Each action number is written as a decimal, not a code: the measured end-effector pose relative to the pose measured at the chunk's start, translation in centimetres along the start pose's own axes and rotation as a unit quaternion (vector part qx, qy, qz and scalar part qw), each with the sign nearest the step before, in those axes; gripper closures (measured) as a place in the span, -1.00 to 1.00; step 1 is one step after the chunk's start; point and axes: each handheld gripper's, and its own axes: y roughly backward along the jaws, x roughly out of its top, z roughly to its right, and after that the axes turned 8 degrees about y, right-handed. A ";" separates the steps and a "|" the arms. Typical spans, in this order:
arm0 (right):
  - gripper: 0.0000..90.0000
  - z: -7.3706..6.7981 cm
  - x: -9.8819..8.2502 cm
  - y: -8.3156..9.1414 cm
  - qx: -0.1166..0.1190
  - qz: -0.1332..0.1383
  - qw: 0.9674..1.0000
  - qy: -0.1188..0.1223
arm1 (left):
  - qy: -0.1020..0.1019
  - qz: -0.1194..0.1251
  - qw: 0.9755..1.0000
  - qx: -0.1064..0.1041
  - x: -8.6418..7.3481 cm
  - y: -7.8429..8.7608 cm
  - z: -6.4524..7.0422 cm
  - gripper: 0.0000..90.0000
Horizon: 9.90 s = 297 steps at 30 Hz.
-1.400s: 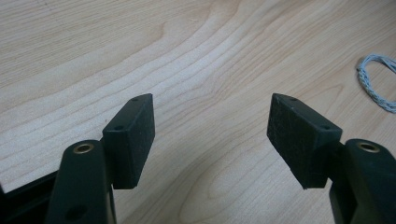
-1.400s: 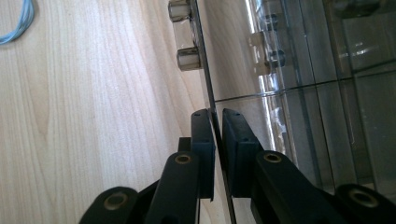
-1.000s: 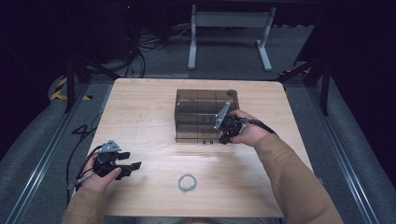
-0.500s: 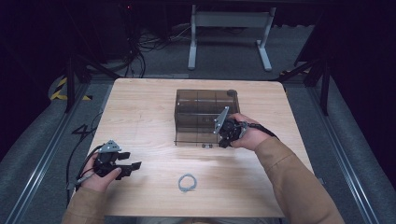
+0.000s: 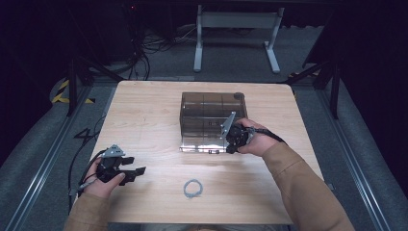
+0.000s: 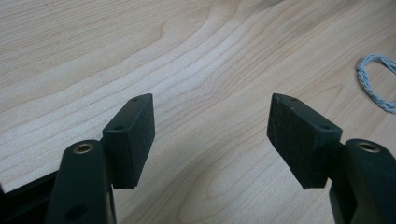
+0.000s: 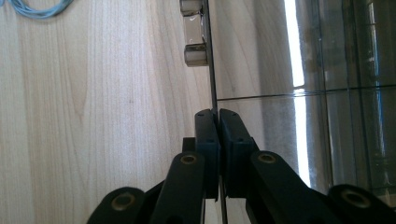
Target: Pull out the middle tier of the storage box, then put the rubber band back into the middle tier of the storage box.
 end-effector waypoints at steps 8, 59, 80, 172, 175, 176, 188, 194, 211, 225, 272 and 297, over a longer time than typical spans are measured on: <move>0.93 -0.1 -0.1 -0.3 -0.002 -0.006 1.000 -0.003 | -0.001 0.001 1.000 0.001 0.0 0.0 0.0 -0.26; 0.46 -2.8 0.9 3.0 -0.044 0.069 0.996 -0.043 | -0.004 0.000 1.000 -0.002 0.3 -0.3 0.1 -0.26; 0.40 -5.6 4.2 1.2 -0.019 0.096 0.994 -0.050 | -0.002 0.001 1.000 -0.003 0.3 -0.1 0.1 -0.26; 0.92 -10.9 9.7 -5.2 0.046 0.066 0.995 0.052 | -0.001 0.003 1.000 -0.002 0.2 0.0 0.1 -0.26; 0.92 -10.8 9.7 -4.4 0.039 0.071 0.995 0.051 | -0.001 0.005 1.000 -0.002 0.2 0.0 0.1 -0.26; 0.92 -10.8 9.7 -4.4 0.039 0.071 0.995 0.051 | -0.001 0.005 1.000 -0.002 0.2 0.0 0.1 -0.26; 0.92 -10.0 9.7 -0.9 0.014 0.099 0.994 0.037 | -0.001 0.003 1.000 -0.001 0.2 -0.1 0.1 -0.26; 0.92 -9.6 9.7 0.2 0.000 0.102 0.994 0.034 | 0.000 0.004 1.000 -0.002 0.2 0.0 0.0 -0.26; 0.92 -8.2 9.2 2.9 -0.041 0.109 0.993 0.004 | -0.001 0.003 1.000 -0.003 0.2 0.0 0.1 -0.26; 0.92 -6.6 8.1 4.1 -0.065 0.108 0.992 -0.022 | -0.001 0.002 1.000 -0.002 0.2 0.0 0.1 -0.26; 0.92 -1.0 5.6 2.3 -0.111 0.066 0.988 -0.087 | -0.001 0.004 1.000 -0.002 0.2 -0.1 0.0 -0.26; 0.92 -0.4 5.6 0.1 -0.115 0.035 0.989 -0.081 | -0.001 0.002 1.000 -0.004 0.2 -0.1 0.0 -0.26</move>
